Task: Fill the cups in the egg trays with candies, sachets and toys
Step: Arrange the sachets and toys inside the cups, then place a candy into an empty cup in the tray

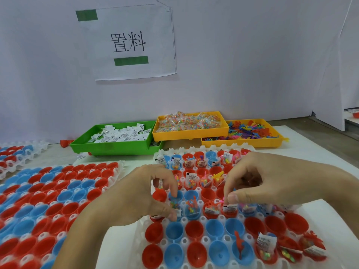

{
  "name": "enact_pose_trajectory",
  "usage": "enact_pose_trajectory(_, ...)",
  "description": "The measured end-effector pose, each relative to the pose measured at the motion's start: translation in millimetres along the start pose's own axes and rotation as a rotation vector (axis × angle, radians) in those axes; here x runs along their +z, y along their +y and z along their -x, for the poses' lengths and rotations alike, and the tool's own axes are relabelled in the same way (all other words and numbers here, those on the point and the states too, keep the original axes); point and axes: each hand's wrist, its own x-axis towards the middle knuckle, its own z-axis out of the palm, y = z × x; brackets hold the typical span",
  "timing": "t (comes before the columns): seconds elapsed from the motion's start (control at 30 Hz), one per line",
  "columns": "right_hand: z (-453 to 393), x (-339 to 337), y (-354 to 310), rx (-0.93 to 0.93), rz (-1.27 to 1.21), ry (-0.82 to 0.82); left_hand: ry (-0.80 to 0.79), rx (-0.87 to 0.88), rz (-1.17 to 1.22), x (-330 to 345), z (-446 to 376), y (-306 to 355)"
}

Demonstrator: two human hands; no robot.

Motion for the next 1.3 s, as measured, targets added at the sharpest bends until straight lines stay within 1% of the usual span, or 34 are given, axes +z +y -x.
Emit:
enact_pose_trajectory(0.07, -0.1, -0.5, 1.5, 0.001, -0.011, 0.033, 0.013, 0.031, 0.025, -1.6, 0.9, -0.7)
enact_pose_trajectory(0.13, -2.4, -4.3, 4.3, 0.019, -0.055, 0.113, 0.101, 0.082, 0.086, -2.1, 1.1, -2.1)
enact_pose_trajectory(0.2, -10.6, -11.8, 10.6, 0.053, -0.058, 0.223, 0.307, 0.143, 0.183, 0.0, -0.2, -2.0)
enact_pose_trajectory(0.27, -26.7, -24.4, 19.8, 0.099, -0.002, 0.347, 0.526, 0.152, 0.27, 3.2, -4.0, -0.2)
enact_pose_trajectory(0.3, -37.2, -32.0, 24.4, 0.134, 0.025, 0.411, 0.606, 0.143, 0.307, 4.6, -5.8, 1.0)
enact_pose_trajectory(0.37, -61.6, -48.9, 34.5, 0.212, 0.078, 0.536, 0.717, 0.121, 0.366, 6.6, -9.3, 1.5)
enact_pose_trajectory(0.43, -87.9, -65.8, 45.9, 0.28, 0.145, 0.657, 0.786, 0.096, 0.403, 7.0, -11.2, -0.5)
enact_pose_trajectory(0.53, -126.3, -83.6, 62.8, 0.359, 0.221, 0.79, 0.83, 0.043, 0.436, 7.9, -12.7, -4.4)
enact_pose_trajectory(0.6, -147.6, -89.1, 73.1, 0.42, 0.233, 0.826, 0.841, 0.027, 0.456, 9.6, -14.1, -5.8)
enact_pose_trajectory(0.77, -186.3, -88.6, 94.9, 0.572, 0.307, 0.749, 0.849, 0.028, 0.463, 11.6, -15.4, -5.8)
enact_pose_trajectory(0.87, -199.1, -83.2, 104.6, 0.63, 0.348, 0.747, 0.865, 0.039, 0.475, 11.9, -15.9, -7.2)
enact_pose_trajectory(1.07, -208.9, -75.7, 107.6, 0.633, 0.353, 0.812, 0.87, 0.059, 0.485, 12.3, -16.5, -6.8)
enact_pose_trajectory(1.2, -207.5, -75.7, 108.1, 0.633, 0.317, 0.741, 0.868, 0.065, 0.476, 13.7, -17.5, -6.6)
enact_pose_trajectory(1.3, -207.8, -76.0, 108.0, 0.559, 0.288, 0.842, 0.861, 0.064, 0.479, 14.3, -16.9, -6.4)
